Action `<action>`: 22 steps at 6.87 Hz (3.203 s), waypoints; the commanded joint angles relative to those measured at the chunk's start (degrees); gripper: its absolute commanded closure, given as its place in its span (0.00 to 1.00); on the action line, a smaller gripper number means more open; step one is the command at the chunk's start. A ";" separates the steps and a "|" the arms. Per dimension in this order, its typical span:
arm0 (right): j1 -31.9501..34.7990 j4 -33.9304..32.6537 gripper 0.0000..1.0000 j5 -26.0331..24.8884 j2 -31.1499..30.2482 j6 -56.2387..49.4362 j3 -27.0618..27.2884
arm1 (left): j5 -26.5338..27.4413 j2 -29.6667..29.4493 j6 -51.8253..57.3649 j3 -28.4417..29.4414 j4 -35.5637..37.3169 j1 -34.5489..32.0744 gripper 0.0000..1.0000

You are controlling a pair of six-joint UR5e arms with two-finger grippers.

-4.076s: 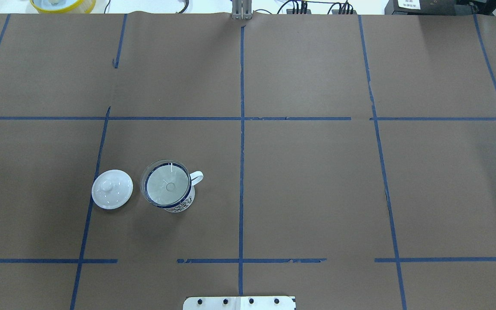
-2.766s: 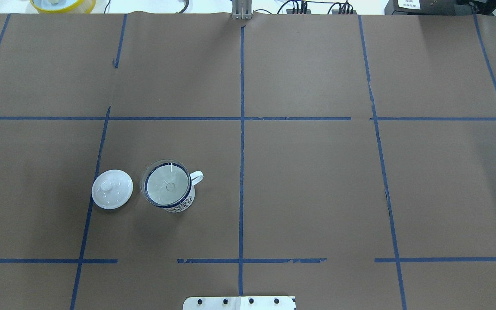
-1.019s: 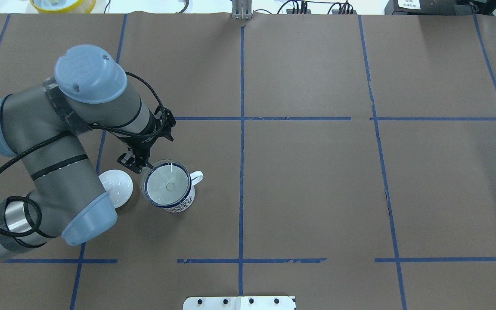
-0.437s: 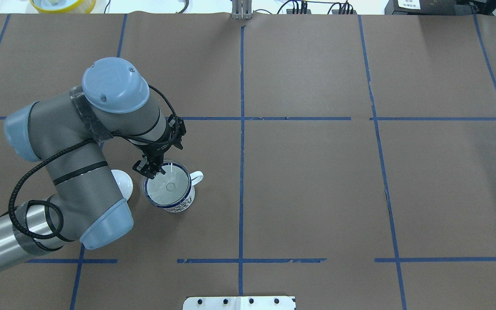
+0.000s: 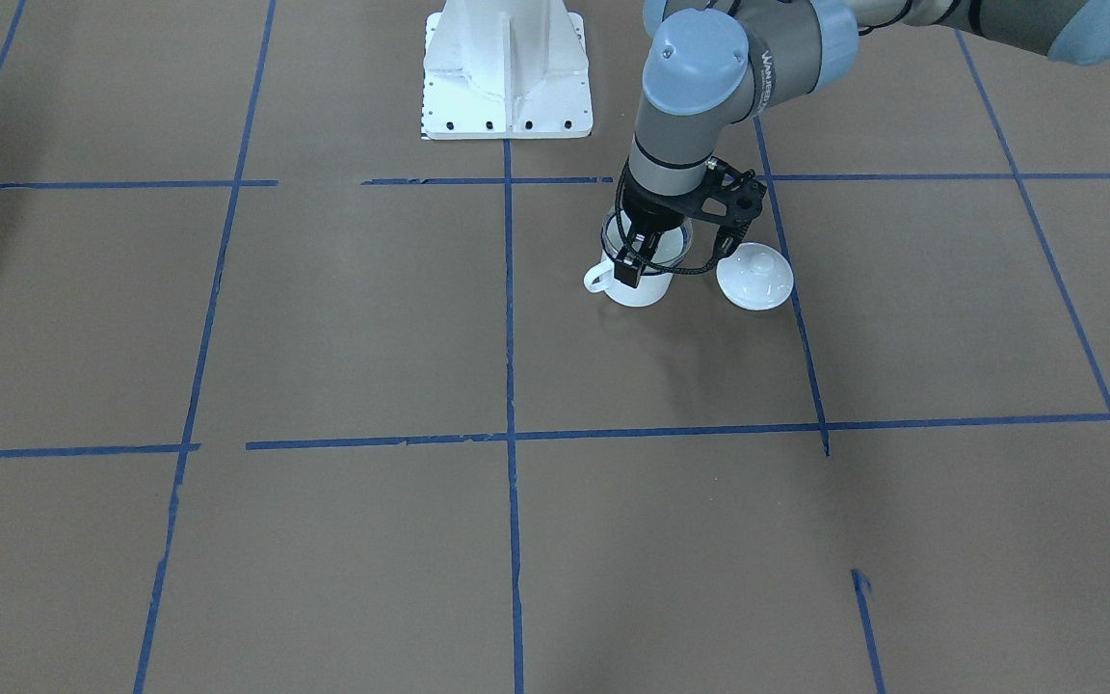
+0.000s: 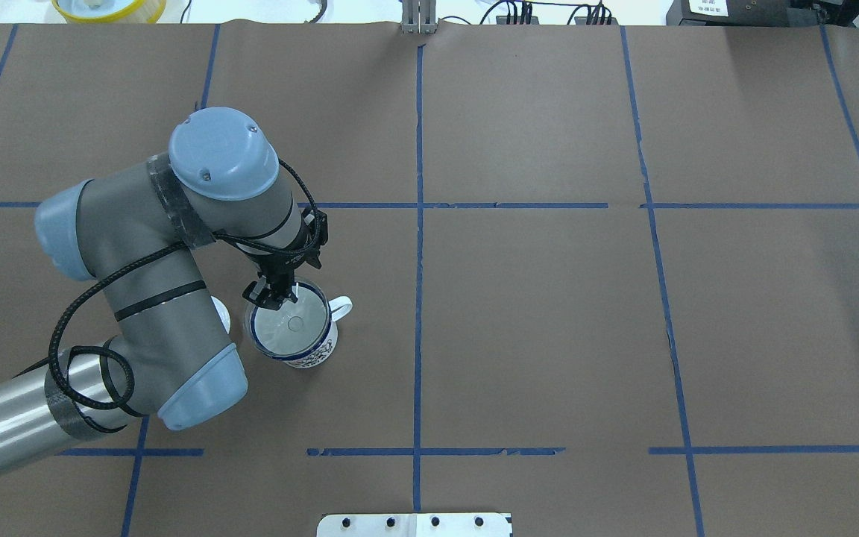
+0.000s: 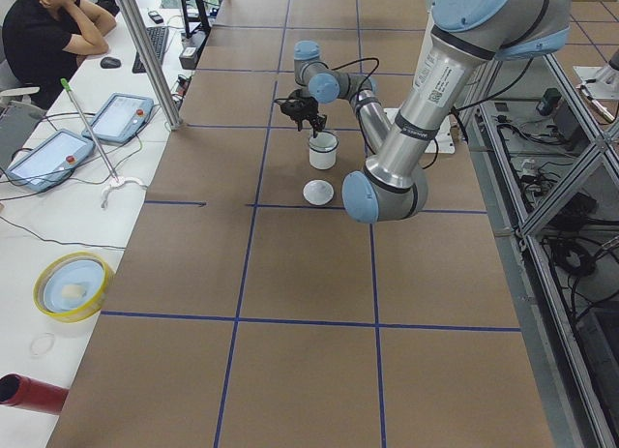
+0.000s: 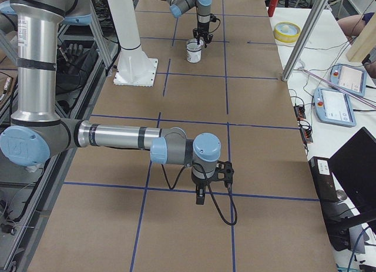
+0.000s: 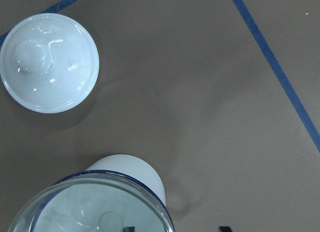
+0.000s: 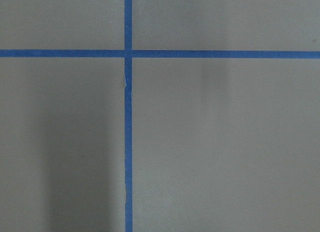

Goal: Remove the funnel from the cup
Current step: 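Move the left gripper down over the clear funnel in the white mug, then close the left gripper on the funnel's stem, then lift the funnel out of the mug and carry it farther away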

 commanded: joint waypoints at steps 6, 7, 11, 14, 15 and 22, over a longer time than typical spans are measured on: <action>0.00 0.00 0.00 0.00 0.00 0.00 0.00 | -0.24 -0.04 -1.40 -0.82 0.17 0.85 0.95; 0.00 0.00 0.00 0.00 0.00 0.00 0.00 | -0.24 -0.56 -1.58 -1.09 1.91 0.85 1.00; 0.00 0.00 0.00 0.00 0.00 0.00 0.00 | 0.02 -5.13 -0.53 -6.26 10.37 -3.51 1.00; 0.00 0.00 0.00 0.00 0.00 0.00 0.00 | 5.80 -5.94 0.35 -5.41 0.25 -11.17 1.00; 0.00 0.00 0.00 0.00 0.00 0.00 0.00 | 5.82 -3.15 0.26 -1.48 -13.66 -13.72 1.00; 0.00 0.00 0.00 0.00 0.00 0.00 0.00 | 18.83 0.65 -3.52 33.01 -72.93 -12.35 1.00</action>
